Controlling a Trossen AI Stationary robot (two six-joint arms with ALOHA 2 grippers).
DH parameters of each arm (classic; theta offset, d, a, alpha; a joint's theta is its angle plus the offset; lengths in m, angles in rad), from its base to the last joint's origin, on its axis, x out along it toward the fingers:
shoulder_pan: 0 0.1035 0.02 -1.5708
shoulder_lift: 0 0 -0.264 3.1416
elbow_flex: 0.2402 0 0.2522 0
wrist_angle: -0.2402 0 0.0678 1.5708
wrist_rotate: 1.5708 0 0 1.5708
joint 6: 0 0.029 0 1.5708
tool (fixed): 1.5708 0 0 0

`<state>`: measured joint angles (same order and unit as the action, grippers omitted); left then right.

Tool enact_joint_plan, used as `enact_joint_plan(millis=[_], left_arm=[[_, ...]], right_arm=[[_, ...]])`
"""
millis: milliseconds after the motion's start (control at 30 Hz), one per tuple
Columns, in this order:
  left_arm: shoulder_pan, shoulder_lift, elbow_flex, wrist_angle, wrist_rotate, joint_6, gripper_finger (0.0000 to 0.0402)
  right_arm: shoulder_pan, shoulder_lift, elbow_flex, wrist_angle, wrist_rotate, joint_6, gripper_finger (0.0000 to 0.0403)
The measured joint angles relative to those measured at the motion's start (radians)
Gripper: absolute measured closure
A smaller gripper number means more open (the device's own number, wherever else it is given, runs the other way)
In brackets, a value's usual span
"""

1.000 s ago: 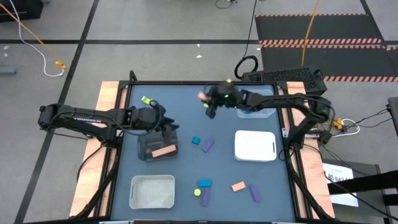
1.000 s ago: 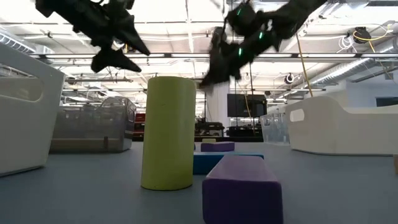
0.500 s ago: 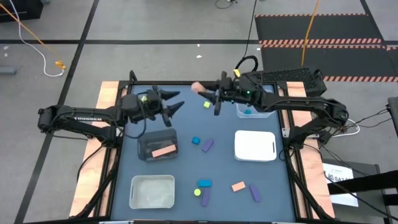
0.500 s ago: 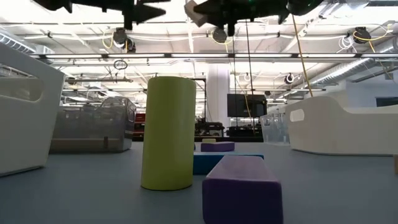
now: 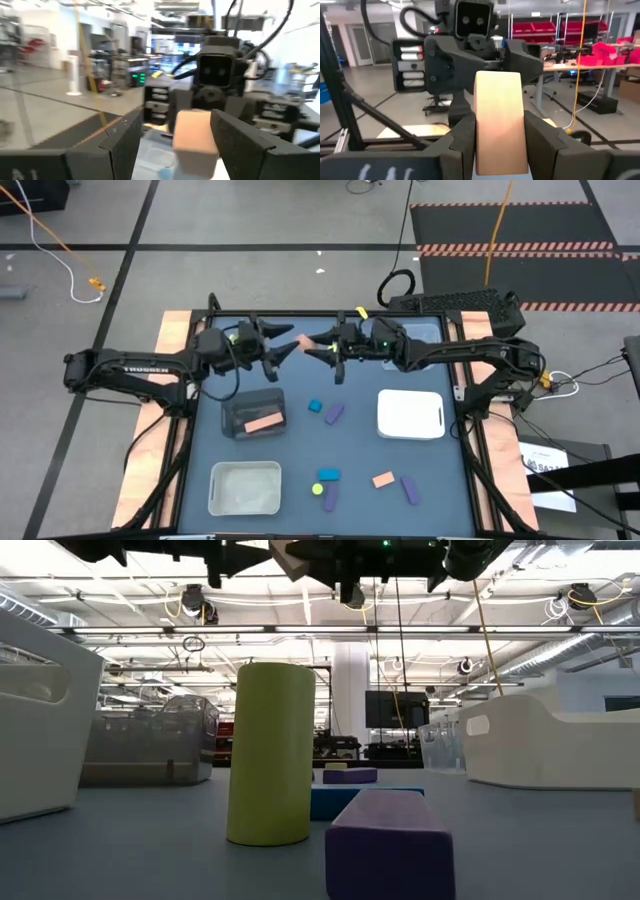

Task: Sort & place blocks by color
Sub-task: Put the top orange block into the black bin

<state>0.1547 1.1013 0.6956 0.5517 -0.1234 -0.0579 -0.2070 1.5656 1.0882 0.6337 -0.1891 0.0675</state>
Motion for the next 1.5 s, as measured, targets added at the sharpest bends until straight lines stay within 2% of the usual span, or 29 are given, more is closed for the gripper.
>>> enact_joint_plan(millis=[167,367,1000,1300,1400,1500], left_arm=[[0.0,0.056,0.001,0.068,0.043,-0.042,0.0163],[-0.004,0.108,-0.004,0.075,0.112,-0.087,0.0163],[-0.008,0.106,-0.002,0.163,0.123,-0.048,0.0163],[-0.008,0.105,-0.001,0.153,0.125,-0.052,0.0164],[-0.007,0.105,-0.001,0.153,0.141,-0.054,0.018],[-0.007,0.105,-0.001,0.152,0.149,-0.056,0.022]], right_arm=[[0.008,0.001,-0.001,0.006,-0.002,0.021,0.0291],[0.019,0.0,0.003,0.061,0.011,0.018,0.0291],[0.045,-0.001,0.003,0.033,-0.022,0.086,0.0291],[0.046,0.001,0.002,0.025,-0.026,0.094,0.0291],[0.046,0.001,0.002,0.024,-0.026,0.095,0.0291],[0.046,0.001,0.002,0.016,-0.026,0.097,0.0291]])
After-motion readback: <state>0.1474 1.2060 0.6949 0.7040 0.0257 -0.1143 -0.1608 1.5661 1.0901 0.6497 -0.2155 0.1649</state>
